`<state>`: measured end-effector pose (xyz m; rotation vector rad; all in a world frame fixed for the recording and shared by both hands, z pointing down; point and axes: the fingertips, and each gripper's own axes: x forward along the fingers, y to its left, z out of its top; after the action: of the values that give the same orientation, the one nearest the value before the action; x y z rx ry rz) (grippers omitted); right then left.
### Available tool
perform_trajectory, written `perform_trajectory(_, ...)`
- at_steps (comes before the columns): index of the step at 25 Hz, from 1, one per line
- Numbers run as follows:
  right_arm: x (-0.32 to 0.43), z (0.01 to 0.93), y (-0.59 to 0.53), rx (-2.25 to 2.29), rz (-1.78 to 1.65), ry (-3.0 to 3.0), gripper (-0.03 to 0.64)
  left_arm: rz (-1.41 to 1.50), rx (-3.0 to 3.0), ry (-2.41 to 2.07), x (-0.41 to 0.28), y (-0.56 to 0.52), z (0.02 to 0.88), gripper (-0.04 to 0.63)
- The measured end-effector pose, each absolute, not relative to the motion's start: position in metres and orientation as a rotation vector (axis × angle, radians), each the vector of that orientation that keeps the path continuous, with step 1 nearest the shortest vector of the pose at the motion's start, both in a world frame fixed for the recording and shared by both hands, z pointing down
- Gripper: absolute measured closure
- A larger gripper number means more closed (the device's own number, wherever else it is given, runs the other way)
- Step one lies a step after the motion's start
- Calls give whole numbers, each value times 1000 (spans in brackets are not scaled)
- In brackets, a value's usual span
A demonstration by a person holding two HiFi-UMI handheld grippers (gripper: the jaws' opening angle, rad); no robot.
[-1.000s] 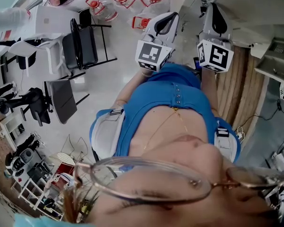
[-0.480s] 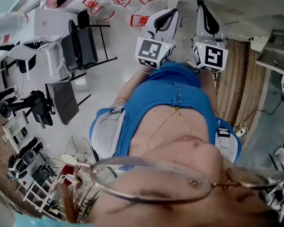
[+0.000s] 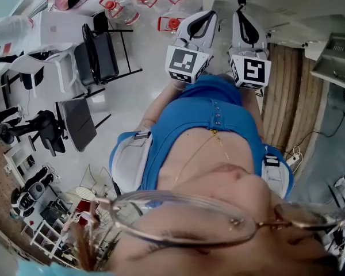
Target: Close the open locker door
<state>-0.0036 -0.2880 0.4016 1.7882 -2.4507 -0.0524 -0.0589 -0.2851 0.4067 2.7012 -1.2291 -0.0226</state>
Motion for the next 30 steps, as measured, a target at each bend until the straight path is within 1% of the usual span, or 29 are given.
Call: perform_trajectory(30,-21,412,-281,1691,-3,-2484,615,9,2700,-1249,-60,-285,411,596)
